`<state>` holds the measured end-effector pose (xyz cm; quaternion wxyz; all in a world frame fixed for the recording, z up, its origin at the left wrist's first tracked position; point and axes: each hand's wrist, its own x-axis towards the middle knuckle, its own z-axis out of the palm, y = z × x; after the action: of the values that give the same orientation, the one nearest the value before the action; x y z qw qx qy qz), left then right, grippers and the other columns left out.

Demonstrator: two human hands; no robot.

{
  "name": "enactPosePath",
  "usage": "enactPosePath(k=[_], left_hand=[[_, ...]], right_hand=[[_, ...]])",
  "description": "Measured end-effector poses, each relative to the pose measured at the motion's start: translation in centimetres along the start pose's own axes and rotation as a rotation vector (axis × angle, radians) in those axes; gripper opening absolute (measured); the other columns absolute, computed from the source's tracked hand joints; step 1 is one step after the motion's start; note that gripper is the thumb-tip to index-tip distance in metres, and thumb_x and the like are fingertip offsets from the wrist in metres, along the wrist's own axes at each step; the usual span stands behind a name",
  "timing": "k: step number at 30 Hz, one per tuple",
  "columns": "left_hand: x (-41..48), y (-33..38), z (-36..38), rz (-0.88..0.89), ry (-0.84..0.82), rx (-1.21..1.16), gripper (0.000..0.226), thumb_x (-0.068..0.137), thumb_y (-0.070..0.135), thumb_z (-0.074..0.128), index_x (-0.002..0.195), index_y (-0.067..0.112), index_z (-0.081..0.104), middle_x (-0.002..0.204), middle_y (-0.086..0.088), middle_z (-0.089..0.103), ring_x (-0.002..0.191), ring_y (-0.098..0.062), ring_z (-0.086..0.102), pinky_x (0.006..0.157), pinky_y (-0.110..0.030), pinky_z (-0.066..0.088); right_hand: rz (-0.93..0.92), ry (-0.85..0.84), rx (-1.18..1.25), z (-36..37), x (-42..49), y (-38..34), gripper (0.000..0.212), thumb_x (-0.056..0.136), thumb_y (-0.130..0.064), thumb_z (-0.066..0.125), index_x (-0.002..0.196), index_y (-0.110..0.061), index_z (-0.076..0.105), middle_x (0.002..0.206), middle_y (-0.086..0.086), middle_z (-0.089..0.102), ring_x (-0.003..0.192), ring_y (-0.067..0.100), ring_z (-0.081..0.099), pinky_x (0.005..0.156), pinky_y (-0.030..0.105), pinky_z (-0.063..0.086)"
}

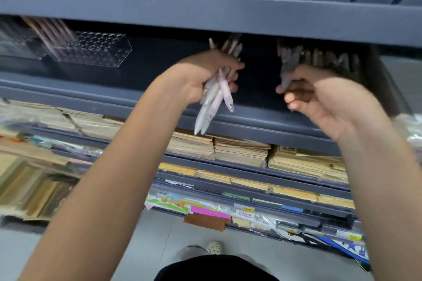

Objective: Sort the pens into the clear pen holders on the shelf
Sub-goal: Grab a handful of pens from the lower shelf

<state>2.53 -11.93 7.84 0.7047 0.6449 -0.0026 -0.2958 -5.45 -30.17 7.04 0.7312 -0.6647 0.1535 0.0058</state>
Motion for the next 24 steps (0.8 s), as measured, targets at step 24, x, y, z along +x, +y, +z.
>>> enactPosePath(k=[24], left_hand=[[-29.6, -25.3, -13.3, 0.418, 1.103, -0.743, 0.020, 0.078, 0.012, 0.066, 0.094, 0.010, 0.054, 0.064, -0.003, 0.048, 0.048, -0.016, 0.047, 0.043, -0.023, 0.041]], right_hand=[[0.120, -0.774, -0.277, 20.8, -11.5, 18.6, 0.050, 0.080, -0.060, 0.063, 0.073, -0.012, 0.051, 0.049, 0.001, 0.039, 0.039, 0.016, 0.032, 0.039, 0.022, 0.029]])
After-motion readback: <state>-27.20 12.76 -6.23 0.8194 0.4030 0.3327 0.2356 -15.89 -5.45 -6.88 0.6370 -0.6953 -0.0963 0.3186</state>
